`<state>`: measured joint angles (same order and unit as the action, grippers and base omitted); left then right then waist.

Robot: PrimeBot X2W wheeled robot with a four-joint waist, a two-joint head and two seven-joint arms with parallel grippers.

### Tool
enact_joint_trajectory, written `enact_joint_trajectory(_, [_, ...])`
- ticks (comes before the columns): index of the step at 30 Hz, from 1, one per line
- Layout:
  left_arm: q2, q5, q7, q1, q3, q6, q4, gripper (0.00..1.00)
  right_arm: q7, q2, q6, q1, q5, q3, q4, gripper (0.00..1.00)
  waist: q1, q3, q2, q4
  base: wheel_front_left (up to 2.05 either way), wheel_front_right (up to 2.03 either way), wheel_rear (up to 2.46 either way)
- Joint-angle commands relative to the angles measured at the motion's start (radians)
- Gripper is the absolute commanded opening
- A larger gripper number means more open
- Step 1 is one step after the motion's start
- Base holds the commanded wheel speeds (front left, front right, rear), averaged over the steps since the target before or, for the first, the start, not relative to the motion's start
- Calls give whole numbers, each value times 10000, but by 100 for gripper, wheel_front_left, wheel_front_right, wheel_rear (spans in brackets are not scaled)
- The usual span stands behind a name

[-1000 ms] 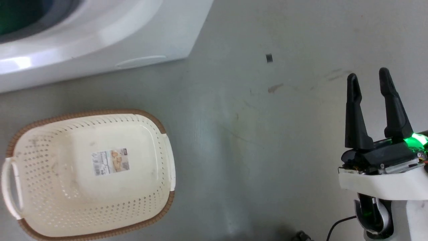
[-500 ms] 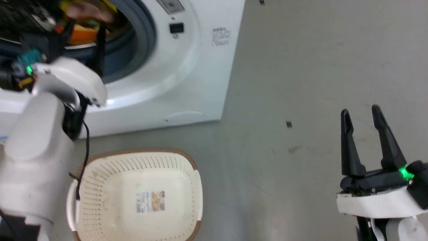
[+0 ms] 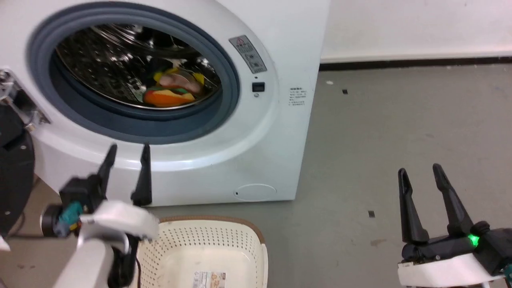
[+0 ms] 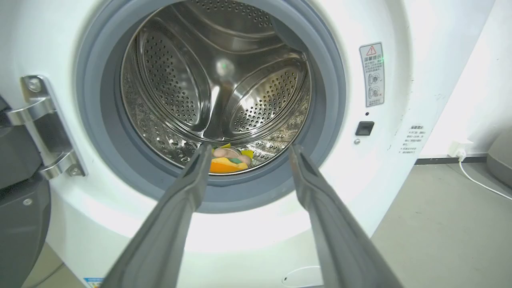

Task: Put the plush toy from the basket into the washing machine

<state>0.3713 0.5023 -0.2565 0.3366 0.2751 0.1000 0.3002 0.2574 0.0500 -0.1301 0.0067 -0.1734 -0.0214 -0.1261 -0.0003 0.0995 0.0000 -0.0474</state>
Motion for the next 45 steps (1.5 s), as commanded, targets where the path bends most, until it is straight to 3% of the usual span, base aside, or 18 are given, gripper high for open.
enact_joint_trajectory(1, [-67,-93,-47,-481,-18,175,-349,100,44,2,-6,219,77,-33,54,100,3,-313,0,207,0,0,0])
enact_joint_trajectory(7, [-320,-698,-51,-2602,212,907,-1865,100,44,2,-6,549,50,-146,135,100,3,-534,0,346,0,0,0])
enact_joint_trajectory(12, [-589,-1113,-52,-3283,248,1187,-2058,100,44,2,-6,704,-17,-178,268,100,3,-597,0,378,0,0,0])
enact_joint_trajectory(21, [-961,-1829,-52,-3801,163,971,-2446,100,44,2,-6,839,-29,-245,564,100,3,-644,0,403,0,0,0])
enact_joint_trajectory(22, [-959,-1778,2,-3750,164,966,-2418,0,-1,0,0,706,52,-224,549,0,3,-644,0,404,0,0,0])
enact_joint_trajectory(45, [-1327,-2257,404,-3689,-276,659,-2511,0,-404,0,1,583,330,-143,658,0,3,-700,0,416,0,0,0])
